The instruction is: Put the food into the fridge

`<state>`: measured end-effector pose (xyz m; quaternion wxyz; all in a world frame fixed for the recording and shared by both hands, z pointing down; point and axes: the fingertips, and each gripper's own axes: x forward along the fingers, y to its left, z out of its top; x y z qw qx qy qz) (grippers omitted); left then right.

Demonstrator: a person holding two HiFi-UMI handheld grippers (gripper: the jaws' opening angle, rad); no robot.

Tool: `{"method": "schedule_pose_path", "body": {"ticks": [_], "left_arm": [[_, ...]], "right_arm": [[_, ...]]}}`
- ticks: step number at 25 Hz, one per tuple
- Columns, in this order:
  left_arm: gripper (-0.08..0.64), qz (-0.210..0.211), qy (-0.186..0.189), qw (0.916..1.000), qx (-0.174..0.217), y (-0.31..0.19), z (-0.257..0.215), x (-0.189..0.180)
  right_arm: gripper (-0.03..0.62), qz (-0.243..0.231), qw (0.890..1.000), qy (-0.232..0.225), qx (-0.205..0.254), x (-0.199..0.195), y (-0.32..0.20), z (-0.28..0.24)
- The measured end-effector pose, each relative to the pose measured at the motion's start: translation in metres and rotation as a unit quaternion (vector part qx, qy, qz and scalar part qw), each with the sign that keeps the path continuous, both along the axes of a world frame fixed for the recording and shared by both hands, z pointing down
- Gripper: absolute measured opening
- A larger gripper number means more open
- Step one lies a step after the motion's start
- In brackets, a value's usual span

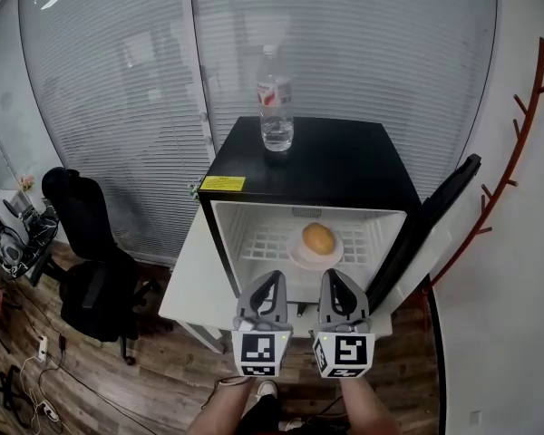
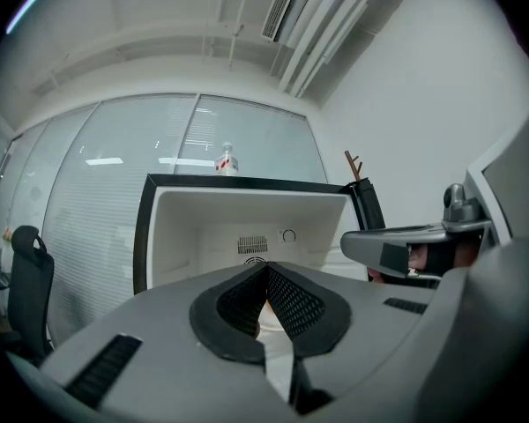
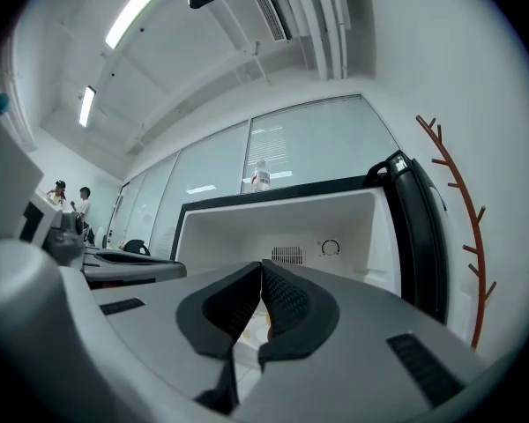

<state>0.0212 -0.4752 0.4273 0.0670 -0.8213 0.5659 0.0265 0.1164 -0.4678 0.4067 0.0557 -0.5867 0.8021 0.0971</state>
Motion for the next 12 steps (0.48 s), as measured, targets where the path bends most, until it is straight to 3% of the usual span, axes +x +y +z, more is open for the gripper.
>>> {"method": "schedule_pose_path", "body": {"ticks": [12], "left_arm": [[0.026, -0.002, 0.006, 1.0000, 0.004, -0.0046, -0.0025, -0.0035]], "right_arm": [[0.028, 0.002, 1.000, -0.002, -0.003, -0.0011, -0.0050, -0.0011]]}}
